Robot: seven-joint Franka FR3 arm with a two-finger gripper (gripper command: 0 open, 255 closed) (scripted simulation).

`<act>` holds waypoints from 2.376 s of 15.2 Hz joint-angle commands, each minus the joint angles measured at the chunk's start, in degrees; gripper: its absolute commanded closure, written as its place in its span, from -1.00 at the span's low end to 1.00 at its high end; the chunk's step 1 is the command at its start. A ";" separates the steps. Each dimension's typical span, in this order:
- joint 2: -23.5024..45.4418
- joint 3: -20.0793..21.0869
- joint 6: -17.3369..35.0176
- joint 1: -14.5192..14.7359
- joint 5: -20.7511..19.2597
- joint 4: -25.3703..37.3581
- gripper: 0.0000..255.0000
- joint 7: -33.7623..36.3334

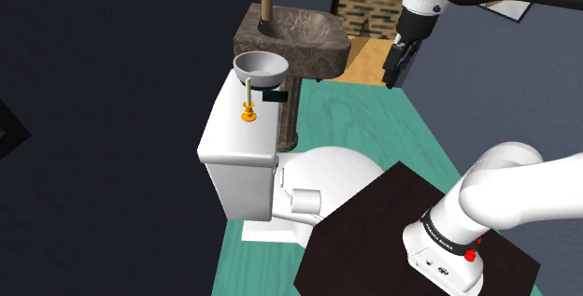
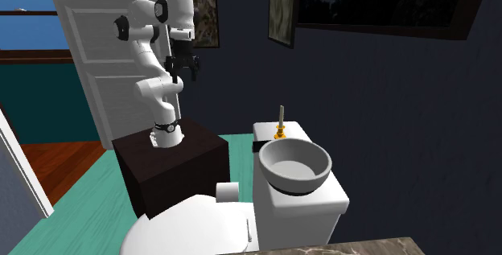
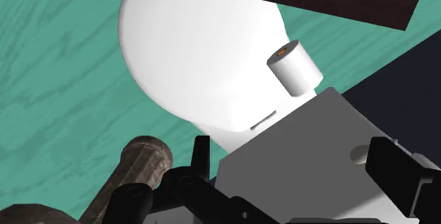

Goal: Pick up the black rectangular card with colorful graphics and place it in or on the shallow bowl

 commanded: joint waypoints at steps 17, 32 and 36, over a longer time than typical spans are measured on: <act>16.31 34.99 45.03 -15.05 -42.68 -14.96 -1.00 32.65; 71.79 51.56 -1.36 -24.11 -116.95 1.33 -1.00 65.22; 73.12 49.91 -0.01 -24.72 -119.31 3.25 -1.00 64.50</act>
